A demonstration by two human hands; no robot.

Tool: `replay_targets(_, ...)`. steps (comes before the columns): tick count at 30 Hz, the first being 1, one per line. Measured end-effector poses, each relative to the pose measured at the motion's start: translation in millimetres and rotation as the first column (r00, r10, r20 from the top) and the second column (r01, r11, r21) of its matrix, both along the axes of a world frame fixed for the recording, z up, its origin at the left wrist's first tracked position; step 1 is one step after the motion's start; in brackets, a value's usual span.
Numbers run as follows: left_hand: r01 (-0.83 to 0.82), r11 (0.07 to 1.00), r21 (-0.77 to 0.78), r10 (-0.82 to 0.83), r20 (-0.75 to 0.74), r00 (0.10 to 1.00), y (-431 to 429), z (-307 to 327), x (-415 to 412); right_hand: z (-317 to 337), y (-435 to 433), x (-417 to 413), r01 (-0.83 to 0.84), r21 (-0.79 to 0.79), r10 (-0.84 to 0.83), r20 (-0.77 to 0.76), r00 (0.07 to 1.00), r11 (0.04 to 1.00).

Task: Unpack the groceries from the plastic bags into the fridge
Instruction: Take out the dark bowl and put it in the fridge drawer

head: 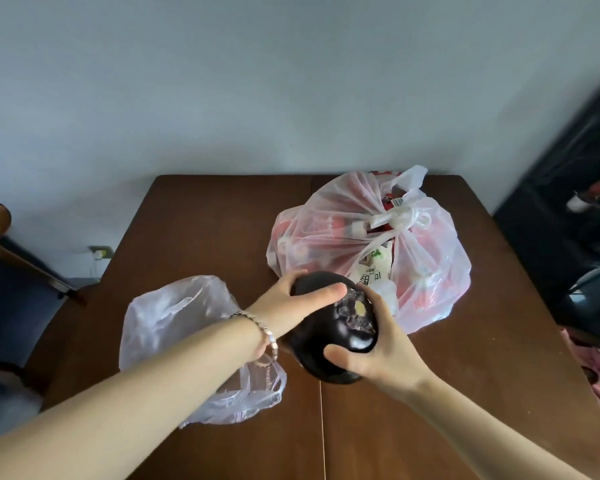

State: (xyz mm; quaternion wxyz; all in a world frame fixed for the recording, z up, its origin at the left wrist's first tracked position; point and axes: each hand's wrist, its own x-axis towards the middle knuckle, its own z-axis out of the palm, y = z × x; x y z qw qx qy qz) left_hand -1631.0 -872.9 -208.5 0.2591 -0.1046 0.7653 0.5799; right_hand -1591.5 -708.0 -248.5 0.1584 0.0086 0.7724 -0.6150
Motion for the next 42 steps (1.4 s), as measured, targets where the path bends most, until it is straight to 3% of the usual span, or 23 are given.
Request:
replay_targets(5, -0.124, 0.975, 0.184, 0.081, 0.222, 0.972, 1.3, -5.0, -5.5, 10.0, 0.1, 2.0, -0.047, 0.276, 0.075, -0.09, 0.993, 0.96)
replay_targets(8, -0.152, 0.982, 0.108, 0.128, 0.196, 0.972, -3.9, -15.1, -2.4, 32.7, 8.4, -16.8, -0.198, 0.214, 0.195, 0.035, 0.98, 0.957)
replay_targets(10, -0.169, 0.983, 0.072, 0.159, 0.125, 0.979, -6.7, -15.1, -1.3, 40.4, 19.6, -47.6, -0.092, 0.317, 0.115, -0.054, 0.992, 0.944)
replay_targets(12, -0.199, 0.979, 0.05, 0.195, 0.062, 0.979, -10.2, -12.2, -5.8, 32.7, 28.7, -84.8, 0.113, 0.522, -0.043, -0.143, 0.989, 0.845)
replay_targets(13, -0.224, 0.973, 0.056, 0.221, 0.046, 0.974, -11.1, -10.2, -8.7, 22.0, 29.8, -101.5, 0.12, 0.633, -0.081, -0.091, 0.993, 0.765)
replay_targets(15, -0.285, 0.955, 0.08, 0.283, 0.032, 0.959, -12.6, -5.1, -13.4, -1.2, 22.1, -121.9, -0.063, 0.794, -0.046, 0.114, 0.992, 0.604)
replay_targets(17, -0.327, 0.942, 0.076, 0.326, 0.014, 0.945, -14.5, -2.6, -15.7, -20.4, 12.9, -130.9, -0.133, 0.854, -0.074, 0.196, 0.978, 0.503)
replay_targets(22, -0.325, 0.946, 0.011, 0.324, -0.075, 0.943, -31.2, -4.2, -16.7, -23.1, 3.9, -140.6, 0.037, 0.829, -0.228, 0.11, 0.967, 0.558)
replay_targets(26, -0.287, 0.957, -0.034, 0.281, -0.114, 0.953, -42.6, -7.7, -14.6, 0.8, 7.5, -135.7, 0.09, 0.715, -0.208, 0.079, 0.975, 0.693)
replay_targets(31, -0.19, 0.982, -0.014, 0.184, -0.176, 0.967, -45.9, -1.0, -22.8, 50.5, 7.9, -128.7, 0.115, 0.681, -0.15, -0.007, 0.989, 0.723)
replay_targets(34, -0.069, 0.997, -0.041, 0.058, -0.23, 0.972, -47.2, 3.8, -27.0, 78.7, 15.2, -106.5, 0.209, 0.693, -0.17, -0.125, 0.977, 0.69)
replay_targets(38, 0.159, 0.985, -0.069, -0.172, -0.278, 0.945, -27.0, 13.7, -30.4, 95.9, 48.6, -48.4, 0.407, 0.668, -0.402, -0.174, 0.899, 0.623)
replay_targets(42, 0.39, 0.919, -0.055, -0.389, -0.289, 0.875, 27.7, 27.6, -20.6, 98.7, 93.3, 32.7, 0.52, 0.702, -0.6, -0.165, 0.783, 0.486)
